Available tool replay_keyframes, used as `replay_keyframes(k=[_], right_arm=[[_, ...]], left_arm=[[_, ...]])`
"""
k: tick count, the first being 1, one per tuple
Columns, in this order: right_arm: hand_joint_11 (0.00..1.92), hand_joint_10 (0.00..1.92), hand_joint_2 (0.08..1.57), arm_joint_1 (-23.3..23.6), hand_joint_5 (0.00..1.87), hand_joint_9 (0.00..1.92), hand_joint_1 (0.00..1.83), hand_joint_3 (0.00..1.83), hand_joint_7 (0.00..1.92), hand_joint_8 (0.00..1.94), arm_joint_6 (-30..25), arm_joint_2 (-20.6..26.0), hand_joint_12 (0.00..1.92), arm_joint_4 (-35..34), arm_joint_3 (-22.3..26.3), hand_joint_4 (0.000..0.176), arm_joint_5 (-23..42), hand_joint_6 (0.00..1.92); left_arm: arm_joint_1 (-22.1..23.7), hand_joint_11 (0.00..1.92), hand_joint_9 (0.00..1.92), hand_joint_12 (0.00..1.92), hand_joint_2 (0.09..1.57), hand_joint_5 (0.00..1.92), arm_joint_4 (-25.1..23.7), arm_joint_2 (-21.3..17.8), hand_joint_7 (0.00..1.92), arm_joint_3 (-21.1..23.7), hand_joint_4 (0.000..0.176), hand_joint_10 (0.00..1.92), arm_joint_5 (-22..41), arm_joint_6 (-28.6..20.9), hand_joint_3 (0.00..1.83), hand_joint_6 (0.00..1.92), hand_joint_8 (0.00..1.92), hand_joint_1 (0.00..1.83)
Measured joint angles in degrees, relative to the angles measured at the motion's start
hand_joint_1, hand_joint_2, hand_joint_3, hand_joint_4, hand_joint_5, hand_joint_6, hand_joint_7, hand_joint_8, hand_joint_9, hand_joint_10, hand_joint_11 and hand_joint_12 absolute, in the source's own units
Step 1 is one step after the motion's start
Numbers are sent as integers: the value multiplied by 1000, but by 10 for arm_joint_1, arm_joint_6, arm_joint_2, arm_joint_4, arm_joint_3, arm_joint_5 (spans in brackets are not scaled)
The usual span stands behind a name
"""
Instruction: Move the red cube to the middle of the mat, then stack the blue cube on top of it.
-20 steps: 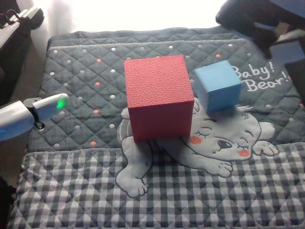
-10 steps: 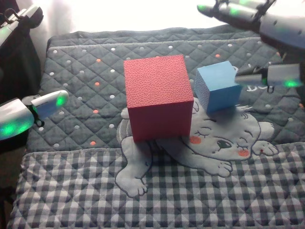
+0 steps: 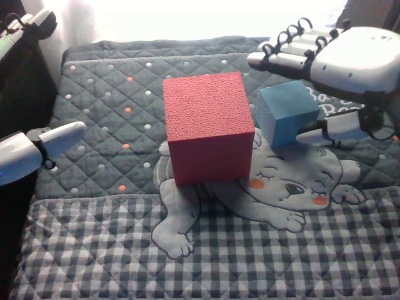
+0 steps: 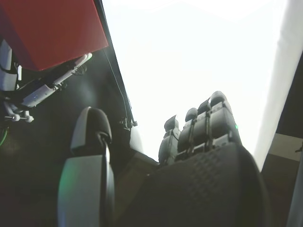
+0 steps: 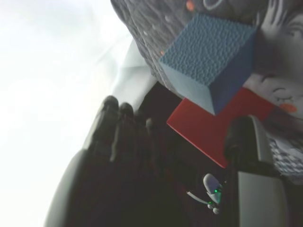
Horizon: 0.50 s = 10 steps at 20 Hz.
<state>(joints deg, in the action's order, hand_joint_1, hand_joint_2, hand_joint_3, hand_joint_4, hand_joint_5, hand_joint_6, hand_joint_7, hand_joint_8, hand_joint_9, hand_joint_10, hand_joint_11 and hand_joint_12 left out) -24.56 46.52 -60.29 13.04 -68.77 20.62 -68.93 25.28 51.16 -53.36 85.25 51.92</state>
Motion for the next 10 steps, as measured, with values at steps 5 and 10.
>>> replay_keyframes(k=[5,10], right_arm=[[0,530,1091,-22,235,139,987,12,332,173,0,-38,907,-52,-44,0,-29,232],[1643,1920,1233,-16,1349,1522,1490,26,1420,1940,67,-29,1921,-72,-19,0,-11,1920]], left_arm=[[0,0,0,222,1086,53,3,0,0,3,105,0,3,0,2,1,0,817],[-2,0,0,306,1086,57,2,0,0,3,109,0,4,0,0,0,0,857]])
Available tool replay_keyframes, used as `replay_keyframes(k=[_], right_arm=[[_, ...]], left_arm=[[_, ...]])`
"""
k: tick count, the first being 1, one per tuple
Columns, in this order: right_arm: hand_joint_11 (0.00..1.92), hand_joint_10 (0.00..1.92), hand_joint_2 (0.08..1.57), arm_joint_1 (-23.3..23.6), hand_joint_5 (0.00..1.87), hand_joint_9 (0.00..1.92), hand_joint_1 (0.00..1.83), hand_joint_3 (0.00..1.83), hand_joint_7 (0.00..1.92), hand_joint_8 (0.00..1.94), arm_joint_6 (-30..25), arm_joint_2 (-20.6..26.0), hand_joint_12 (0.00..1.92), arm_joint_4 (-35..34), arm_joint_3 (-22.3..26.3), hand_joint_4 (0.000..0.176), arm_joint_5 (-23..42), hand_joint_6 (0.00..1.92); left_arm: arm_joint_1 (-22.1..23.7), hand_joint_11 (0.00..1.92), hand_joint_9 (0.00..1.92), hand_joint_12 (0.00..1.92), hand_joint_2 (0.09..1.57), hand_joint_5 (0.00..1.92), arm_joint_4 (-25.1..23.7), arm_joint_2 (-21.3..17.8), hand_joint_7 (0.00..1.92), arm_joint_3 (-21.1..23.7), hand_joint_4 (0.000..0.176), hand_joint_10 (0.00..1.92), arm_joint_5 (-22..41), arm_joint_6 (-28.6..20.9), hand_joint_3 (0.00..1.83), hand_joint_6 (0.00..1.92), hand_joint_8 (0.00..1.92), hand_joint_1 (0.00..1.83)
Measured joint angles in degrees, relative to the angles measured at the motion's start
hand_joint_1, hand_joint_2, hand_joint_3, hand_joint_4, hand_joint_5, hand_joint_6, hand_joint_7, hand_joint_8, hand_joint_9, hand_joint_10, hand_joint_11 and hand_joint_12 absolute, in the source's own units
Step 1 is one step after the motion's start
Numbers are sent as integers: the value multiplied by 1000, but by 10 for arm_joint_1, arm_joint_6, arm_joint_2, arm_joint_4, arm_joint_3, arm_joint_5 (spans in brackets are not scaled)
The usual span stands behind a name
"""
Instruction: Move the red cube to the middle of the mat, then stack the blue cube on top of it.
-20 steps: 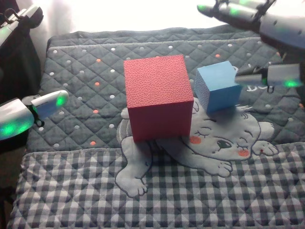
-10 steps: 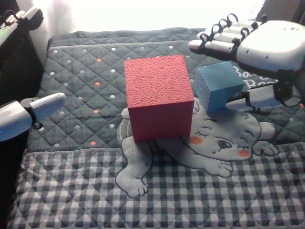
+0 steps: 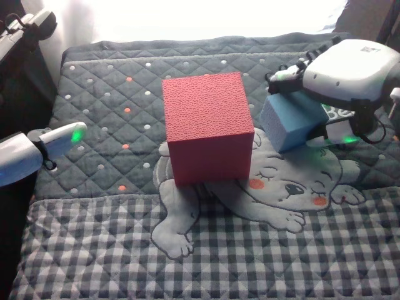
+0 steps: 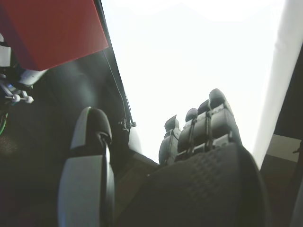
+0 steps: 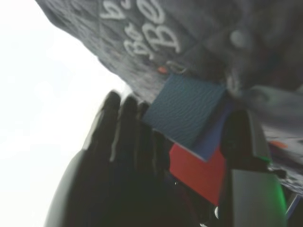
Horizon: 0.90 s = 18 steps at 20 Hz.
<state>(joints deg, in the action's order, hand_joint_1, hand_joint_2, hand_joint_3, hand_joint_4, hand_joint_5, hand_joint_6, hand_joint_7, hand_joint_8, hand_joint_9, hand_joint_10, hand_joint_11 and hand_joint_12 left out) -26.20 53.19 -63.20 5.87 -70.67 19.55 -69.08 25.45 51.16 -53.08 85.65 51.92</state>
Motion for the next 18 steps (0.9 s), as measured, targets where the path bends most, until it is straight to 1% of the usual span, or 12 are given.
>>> replay_keyframes(k=[3,5,7,9,10,11,12,13,14,15,16,18], right_arm=[[1543,1921,1237,10,1111,1393,1475,33,1238,1941,0,24,1921,4,24,0,-2,1921],[1583,1921,1203,27,1258,1488,1568,39,1376,1941,0,54,1921,3,35,0,16,1921],[1599,1921,1202,39,1216,1522,1579,60,1401,1941,0,87,1921,0,52,0,48,1921],[1593,1921,978,45,869,1515,1574,563,1364,1941,0,106,1921,0,71,0,73,1921],[1593,1921,978,46,869,1515,1574,563,1364,1941,0,110,1921,1,78,0,83,1921],[1631,1921,885,54,182,1542,1584,732,1369,1941,0,112,1921,9,86,0,90,1804],[1655,1921,860,61,36,1564,1615,747,1385,1941,-9,112,1921,25,88,0,96,1339],[1669,1921,852,66,37,1577,1633,777,1373,1941,-25,112,1921,46,88,0,103,1510],[1675,1921,1080,74,387,1586,1091,686,1382,1941,-43,112,1921,68,88,0,108,1836],[1632,1921,959,79,77,1569,1488,655,1366,1941,-51,111,1921,84,88,0,114,1712],[1610,1921,900,88,15,1548,1577,761,1323,1941,-63,111,1921,99,91,0,117,744],[1584,1921,651,110,0,1498,1403,1380,918,1941,-89,109,1921,143,94,0,127,1093]], left_arm=[[-3,0,0,305,1078,60,6,0,0,0,125,0,4,0,0,1,0,866],[-4,0,0,271,1087,73,5,0,0,0,83,0,6,0,0,2,0,865],[-4,0,0,294,1087,76,6,0,0,0,99,0,6,0,0,1,0,844],[-5,0,0,263,1094,71,5,0,0,0,93,0,6,0,3,0,0,803],[-5,0,0,263,1094,71,5,0,0,0,93,0,6,0,3,0,0,803],[-5,0,0,261,1092,60,5,0,0,0,114,0,6,0,2,0,0,783],[-5,0,0,285,1093,63,6,0,0,0,105,0,6,0,1,0,0,792],[-5,0,0,295,1093,69,6,0,0,0,101,0,7,0,0,3,0,838],[-5,0,0,297,1092,66,7,0,0,0,114,0,6,0,0,1,0,827],[-5,0,0,336,1097,69,8,0,0,0,106,0,6,0,1,1,0,803],[-5,0,0,344,1100,78,9,0,0,-1,88,0,6,0,1,4,0,797],[-5,0,0,344,1103,85,8,0,0,-1,79,0,6,0,3,6,0,782]])
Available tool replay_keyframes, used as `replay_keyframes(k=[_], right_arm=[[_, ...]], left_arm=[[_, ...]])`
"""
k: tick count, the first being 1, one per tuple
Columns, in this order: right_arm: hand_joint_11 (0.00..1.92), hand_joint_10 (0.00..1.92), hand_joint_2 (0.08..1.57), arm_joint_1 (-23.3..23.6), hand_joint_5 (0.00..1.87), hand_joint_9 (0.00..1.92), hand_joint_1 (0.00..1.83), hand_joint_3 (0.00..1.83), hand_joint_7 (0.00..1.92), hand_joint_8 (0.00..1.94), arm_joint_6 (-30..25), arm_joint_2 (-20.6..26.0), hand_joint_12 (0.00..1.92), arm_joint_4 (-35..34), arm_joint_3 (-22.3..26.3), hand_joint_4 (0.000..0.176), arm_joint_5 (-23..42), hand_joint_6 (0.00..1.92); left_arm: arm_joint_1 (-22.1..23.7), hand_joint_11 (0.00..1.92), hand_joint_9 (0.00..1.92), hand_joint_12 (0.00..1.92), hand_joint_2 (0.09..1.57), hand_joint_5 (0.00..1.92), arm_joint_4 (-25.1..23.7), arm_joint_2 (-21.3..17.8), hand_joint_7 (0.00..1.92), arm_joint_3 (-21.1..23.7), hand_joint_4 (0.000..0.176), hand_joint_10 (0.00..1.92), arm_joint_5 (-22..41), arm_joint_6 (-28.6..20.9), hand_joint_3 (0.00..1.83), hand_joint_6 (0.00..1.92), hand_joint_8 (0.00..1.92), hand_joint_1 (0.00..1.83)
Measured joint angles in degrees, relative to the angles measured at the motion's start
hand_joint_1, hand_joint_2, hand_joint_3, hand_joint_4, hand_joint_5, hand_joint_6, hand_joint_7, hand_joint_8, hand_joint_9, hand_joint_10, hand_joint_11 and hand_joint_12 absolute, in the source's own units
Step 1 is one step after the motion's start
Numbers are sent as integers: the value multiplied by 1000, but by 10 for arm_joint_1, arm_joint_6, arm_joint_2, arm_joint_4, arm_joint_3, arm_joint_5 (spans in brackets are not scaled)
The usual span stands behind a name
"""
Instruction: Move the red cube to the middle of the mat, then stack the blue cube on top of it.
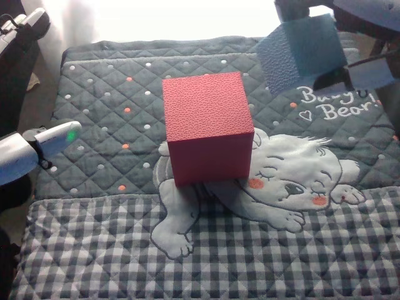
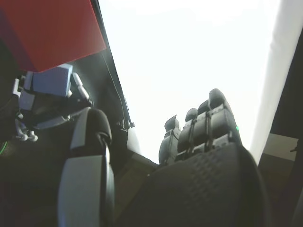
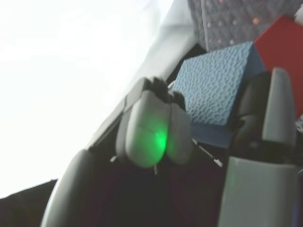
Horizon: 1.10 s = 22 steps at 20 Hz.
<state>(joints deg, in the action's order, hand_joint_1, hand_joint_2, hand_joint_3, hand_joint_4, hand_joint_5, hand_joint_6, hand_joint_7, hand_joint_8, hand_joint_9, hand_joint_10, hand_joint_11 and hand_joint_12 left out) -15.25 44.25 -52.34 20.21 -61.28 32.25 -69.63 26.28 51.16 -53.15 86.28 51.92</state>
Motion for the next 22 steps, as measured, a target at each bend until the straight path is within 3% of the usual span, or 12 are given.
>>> replay_keyframes(k=[2,3,4,5,7,8,9,10,12,14,18,22], right_arm=[[1572,1921,635,25,0,1477,1390,1418,907,1941,-2,0,1921,29,7,0,5,902],[1553,1921,1051,34,342,1453,1145,774,605,1941,-2,-6,1921,35,9,0,17,1690],[1511,1921,807,35,68,1400,1315,1131,763,1941,-2,-11,1921,36,9,0,20,1320],[1529,1921,824,35,506,1412,1211,1091,850,1941,-4,-16,1921,40,9,0,19,1634],[1593,1921,832,35,705,1481,1016,1151,1319,1941,-4,-24,1921,47,9,0,12,1910],[1599,1921,783,35,783,1505,1442,1031,1373,1941,-4,-24,1921,46,9,0,12,1919],[1589,1921,807,35,802,1491,1534,923,1361,1941,-5,-24,1921,45,9,0,13,1921],[1597,1921,818,35,918,1494,1545,880,1370,1941,-5,-24,1921,45,9,0,13,1921],[1604,1921,836,35,1132,1486,1528,860,1372,1941,-5,-24,1921,45,7,0,13,1921],[1600,1921,843,35,1152,1491,1526,825,1368,1941,-5,-24,1921,45,7,0,14,1921],[1585,1921,857,35,1124,1497,1503,821,1374,1941,-5,-24,1921,45,7,0,23,1921],[1608,1921,862,35,1163,1494,1539,803,1382,1941,-5,-24,1921,56,14,0,39,1921]], left_arm=[[0,0,0,391,1106,74,0,1,0,0,79,0,1,0,2,0,0,755],[0,0,0,249,1112,79,3,1,0,-1,64,0,1,0,2,0,0,780],[0,0,0,153,1119,81,4,1,0,-2,61,0,2,0,2,0,0,780],[0,0,0,126,1118,76,3,1,0,-4,68,0,2,0,1,0,0,792],[0,0,0,76,1115,64,3,1,0,-3,92,0,6,0,0,0,0,798],[0,0,0,14,1111,62,3,1,0,-3,99,0,7,0,0,0,0,774],[0,0,0,2,1112,61,5,1,0,-4,103,0,7,0,0,0,0,784],[0,0,0,0,1111,57,5,1,0,-4,111,0,7,0,0,0,0,798],[0,0,0,0,1119,58,3,1,0,-4,93,0,10,0,3,2,0,789],[0,3,0,1,1123,57,3,1,0,-3,76,0,10,0,3,0,0,850],[0,4,0,5,1115,53,4,1,0,-4,107,0,11,0,0,0,0,802],[0,0,0,0,1131,53,5,2,0,-4,101,0,12,0,4,4,0,795]])
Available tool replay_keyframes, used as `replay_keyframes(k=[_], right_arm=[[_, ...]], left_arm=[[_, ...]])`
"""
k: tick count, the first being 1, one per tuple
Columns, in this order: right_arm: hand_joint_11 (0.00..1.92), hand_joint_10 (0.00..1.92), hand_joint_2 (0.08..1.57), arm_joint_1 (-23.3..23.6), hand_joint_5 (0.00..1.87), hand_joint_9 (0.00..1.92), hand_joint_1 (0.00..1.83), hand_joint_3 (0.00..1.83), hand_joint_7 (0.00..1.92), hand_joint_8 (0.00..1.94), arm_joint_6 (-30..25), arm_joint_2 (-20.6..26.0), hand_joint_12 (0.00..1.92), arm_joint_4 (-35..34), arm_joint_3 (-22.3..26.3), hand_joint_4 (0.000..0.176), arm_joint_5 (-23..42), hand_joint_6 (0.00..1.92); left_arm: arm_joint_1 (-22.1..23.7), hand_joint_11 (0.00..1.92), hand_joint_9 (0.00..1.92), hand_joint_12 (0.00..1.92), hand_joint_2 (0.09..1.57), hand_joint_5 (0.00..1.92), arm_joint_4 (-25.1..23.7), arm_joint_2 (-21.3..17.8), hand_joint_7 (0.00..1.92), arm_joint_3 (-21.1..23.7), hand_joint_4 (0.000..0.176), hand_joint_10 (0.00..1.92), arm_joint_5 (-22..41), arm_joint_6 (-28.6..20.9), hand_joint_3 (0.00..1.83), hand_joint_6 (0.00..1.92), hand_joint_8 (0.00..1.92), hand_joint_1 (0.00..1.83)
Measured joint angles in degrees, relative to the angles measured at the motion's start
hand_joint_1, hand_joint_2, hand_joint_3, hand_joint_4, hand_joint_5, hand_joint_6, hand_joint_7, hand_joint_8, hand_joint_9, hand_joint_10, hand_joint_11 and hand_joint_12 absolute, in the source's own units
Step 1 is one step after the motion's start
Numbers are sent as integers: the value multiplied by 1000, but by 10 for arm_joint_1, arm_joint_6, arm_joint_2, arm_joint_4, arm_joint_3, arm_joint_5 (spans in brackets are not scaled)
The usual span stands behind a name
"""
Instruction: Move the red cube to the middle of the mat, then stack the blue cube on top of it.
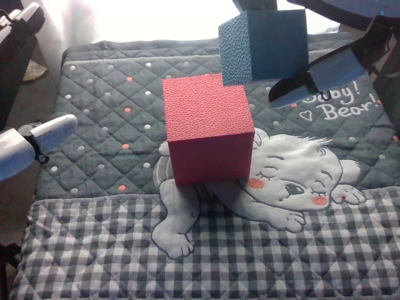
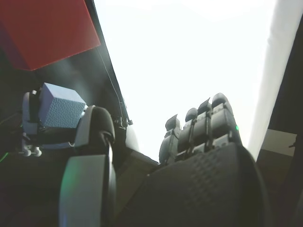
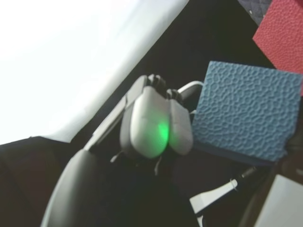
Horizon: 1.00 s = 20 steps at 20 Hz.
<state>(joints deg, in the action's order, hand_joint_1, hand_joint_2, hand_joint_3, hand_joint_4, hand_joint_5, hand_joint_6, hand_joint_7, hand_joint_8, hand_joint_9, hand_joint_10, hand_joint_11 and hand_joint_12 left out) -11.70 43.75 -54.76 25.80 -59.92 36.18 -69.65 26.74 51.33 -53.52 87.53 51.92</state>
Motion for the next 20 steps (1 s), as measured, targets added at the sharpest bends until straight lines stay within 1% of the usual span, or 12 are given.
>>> replay_keyframes(k=[1,2,3,4,6,7,13,14,17,18,19,20], right_arm=[[1607,1921,860,0,1153,1492,1548,796,1379,1941,0,0,1921,3,0,8,0,1921],[1600,1921,863,0,1186,1492,1545,796,1386,1941,-2,0,1921,5,0,93,1,1921],[1599,1921,864,0,1194,1493,1544,796,1388,1941,-16,0,1921,15,0,111,3,1921],[1624,1921,875,0,1253,1518,1552,804,1413,1941,-35,0,1921,27,0,163,6,1921],[1591,1921,860,0,1311,1491,1568,796,1413,1941,-48,0,1921,45,0,175,12,1921],[1574,1921,860,0,1326,1479,1564,790,1411,1941,-49,0,1921,45,0,176,14,1921],[1590,1921,884,-7,1347,1493,1557,726,1425,1941,-53,-1,1921,48,0,176,23,1921],[1588,1921,892,-7,1353,1492,1549,728,1417,1941,-53,-4,1921,48,0,176,21,1921],[1597,1921,813,-7,1326,1473,1516,905,1396,1941,-54,-21,1921,49,-7,176,24,1921],[1628,1921,805,-7,1241,1489,1531,910,1392,1941,-54,-29,1921,50,-11,176,24,1921],[1617,1921,846,-7,1158,1487,1515,847,1358,1941,-54,-33,1921,50,-14,176,24,1921],[1555,1921,873,-7,769,1444,1104,1029,1286,1941,-54,-43,1921,49,-24,0,23,1921]], left_arm=[[0,0,0,0,1130,55,1,0,0,0,100,0,0,0,3,4,0,788],[0,0,0,0,1134,51,1,0,0,0,94,0,0,0,5,2,0,781],[0,0,0,0,1134,51,1,0,0,0,93,0,0,0,5,1,0,779],[0,0,0,0,1134,45,1,0,0,0,102,0,0,0,4,0,0,760],[0,0,0,0,1133,46,1,0,0,0,95,0,0,0,3,1,0,761],[0,0,0,0,1127,49,1,0,0,0,108,0,0,0,0,2,0,766],[0,0,0,0,1136,48,1,3,0,0,98,0,0,0,3,0,0,714],[0,0,0,0,1137,50,1,3,0,0,88,0,1,0,3,1,0,710],[0,0,0,0,1140,53,1,4,0,-1,103,0,1,-1,3,2,0,704],[0,0,0,0,1145,51,3,7,0,-3,92,0,-1,-1,5,1,0,715],[0,0,0,0,1145,44,3,7,0,-3,100,0,-3,-1,4,0,0,700],[-1,0,0,0,1145,40,3,7,0,-3,102,0,-3,-1,3,0,0,711]])
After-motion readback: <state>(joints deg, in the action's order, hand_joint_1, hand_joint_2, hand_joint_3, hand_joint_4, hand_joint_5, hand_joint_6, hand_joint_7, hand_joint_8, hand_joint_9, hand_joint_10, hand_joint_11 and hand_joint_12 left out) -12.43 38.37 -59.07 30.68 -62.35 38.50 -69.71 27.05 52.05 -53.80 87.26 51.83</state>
